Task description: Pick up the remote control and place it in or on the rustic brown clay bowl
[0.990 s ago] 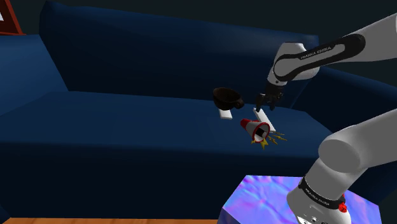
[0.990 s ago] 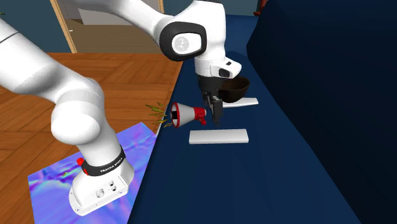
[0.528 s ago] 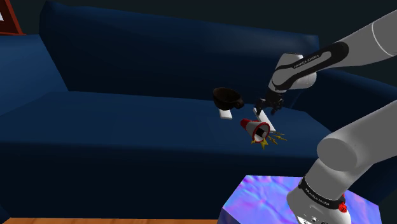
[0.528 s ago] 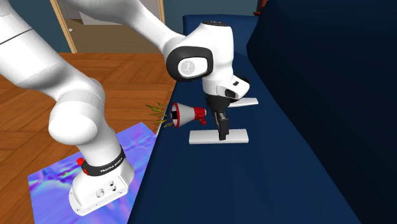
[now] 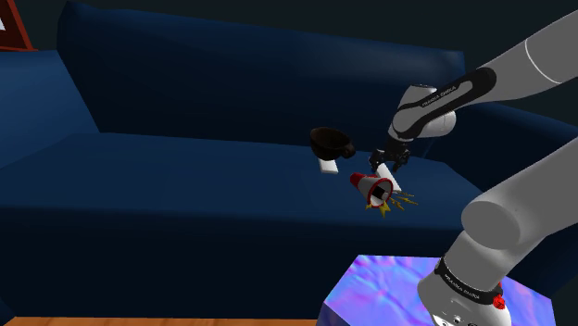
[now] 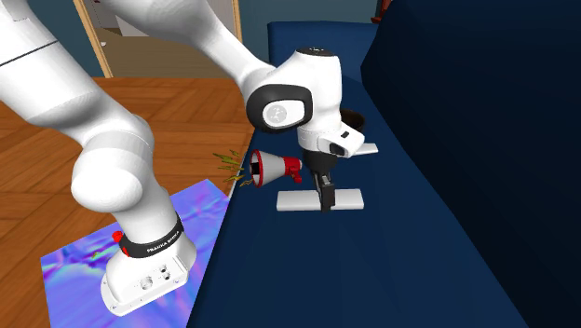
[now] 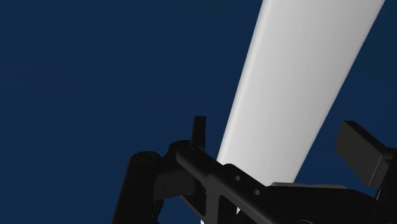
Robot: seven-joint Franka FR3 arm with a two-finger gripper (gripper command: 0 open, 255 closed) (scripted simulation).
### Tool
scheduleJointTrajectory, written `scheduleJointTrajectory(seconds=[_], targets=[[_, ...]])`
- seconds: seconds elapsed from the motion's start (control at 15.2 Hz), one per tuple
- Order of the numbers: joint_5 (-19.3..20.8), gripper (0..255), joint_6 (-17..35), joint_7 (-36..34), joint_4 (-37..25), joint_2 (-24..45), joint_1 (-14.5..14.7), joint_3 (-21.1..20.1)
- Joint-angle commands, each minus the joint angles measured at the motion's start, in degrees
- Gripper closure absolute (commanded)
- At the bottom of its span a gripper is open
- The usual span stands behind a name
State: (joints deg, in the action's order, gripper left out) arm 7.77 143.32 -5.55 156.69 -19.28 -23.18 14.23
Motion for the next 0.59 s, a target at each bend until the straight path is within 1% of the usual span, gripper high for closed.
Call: scheduleJointTrajectory(seconds=[0.0, 0.13, 0.2, 0.53], targets=[[-0.01, 0, 0.06, 0.0, 0.0, 0.05, 0.01, 0.01], [-0.01, 0, 0.04, 0.0, 0.0, 0.04, 0.0, 0.0], [-0.01, 255, 0.04, 0.0, 0.0, 0.04, 0.0, 0.0], [0.0, 255, 0.04, -0.01, 0.02, 0.02, 0.01, -0.01]])
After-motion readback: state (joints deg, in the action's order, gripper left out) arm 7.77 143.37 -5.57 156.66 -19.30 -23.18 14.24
